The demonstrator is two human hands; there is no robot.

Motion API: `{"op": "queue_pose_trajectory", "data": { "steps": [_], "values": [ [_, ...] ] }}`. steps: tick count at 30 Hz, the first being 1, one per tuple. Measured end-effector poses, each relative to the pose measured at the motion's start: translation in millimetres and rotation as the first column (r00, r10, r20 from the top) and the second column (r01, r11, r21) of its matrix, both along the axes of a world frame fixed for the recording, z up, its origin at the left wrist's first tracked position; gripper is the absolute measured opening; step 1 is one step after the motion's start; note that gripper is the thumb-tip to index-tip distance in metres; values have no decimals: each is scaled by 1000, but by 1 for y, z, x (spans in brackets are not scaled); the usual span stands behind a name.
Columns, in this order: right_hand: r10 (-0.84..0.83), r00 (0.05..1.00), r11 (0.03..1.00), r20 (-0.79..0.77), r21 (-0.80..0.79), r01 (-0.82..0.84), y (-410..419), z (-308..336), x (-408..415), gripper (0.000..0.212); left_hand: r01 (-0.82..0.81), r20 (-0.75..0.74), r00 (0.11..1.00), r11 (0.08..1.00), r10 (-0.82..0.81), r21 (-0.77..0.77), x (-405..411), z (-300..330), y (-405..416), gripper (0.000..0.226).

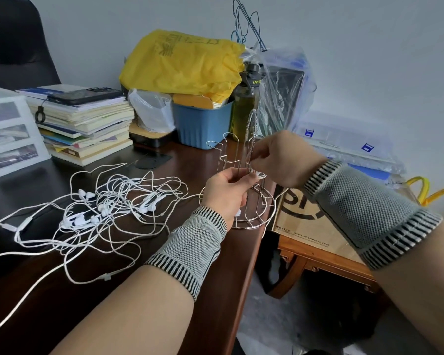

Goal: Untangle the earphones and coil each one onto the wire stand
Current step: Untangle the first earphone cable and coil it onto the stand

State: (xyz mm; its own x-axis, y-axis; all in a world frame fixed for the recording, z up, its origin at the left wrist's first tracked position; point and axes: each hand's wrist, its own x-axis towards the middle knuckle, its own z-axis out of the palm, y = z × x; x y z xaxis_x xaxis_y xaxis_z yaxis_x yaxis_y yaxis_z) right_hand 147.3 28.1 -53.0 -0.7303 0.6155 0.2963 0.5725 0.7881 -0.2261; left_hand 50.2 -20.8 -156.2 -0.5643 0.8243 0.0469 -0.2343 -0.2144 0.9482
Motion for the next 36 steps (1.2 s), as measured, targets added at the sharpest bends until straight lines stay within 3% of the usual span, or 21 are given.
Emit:
{"op": "queue_pose_trajectory", "data": {
  "steps": [7,11,20,25,28,33,36],
  "values": [
    [-37,996,999,-76,8,38,-2,-9,0,23,-6,-55,998,997,10,73,3,0,1,24],
    [-15,997,1000,-70,12,16,-4,-8,2,21,-19,-66,997,995,25,93,4,1,0,18],
    [-55,957,973,-285,200,116,-18,-22,27,9,-47,-52,997,995,51,83,4,1,1,14],
    [-38,974,996,-224,68,55,-27,-41,35,12,-43,-73,996,996,48,79,5,1,1,13],
    [-106,965,994,-238,-33,101,-18,-50,45,14,-36,-84,996,997,42,70,5,1,-1,13],
    [-253,911,938,-327,-314,147,5,-58,53,16,-33,-104,994,999,37,38,3,1,-1,17],
    [-297,905,904,-305,-396,163,12,-61,49,19,-7,-76,997,999,10,37,1,0,-1,21]
  ]
}}
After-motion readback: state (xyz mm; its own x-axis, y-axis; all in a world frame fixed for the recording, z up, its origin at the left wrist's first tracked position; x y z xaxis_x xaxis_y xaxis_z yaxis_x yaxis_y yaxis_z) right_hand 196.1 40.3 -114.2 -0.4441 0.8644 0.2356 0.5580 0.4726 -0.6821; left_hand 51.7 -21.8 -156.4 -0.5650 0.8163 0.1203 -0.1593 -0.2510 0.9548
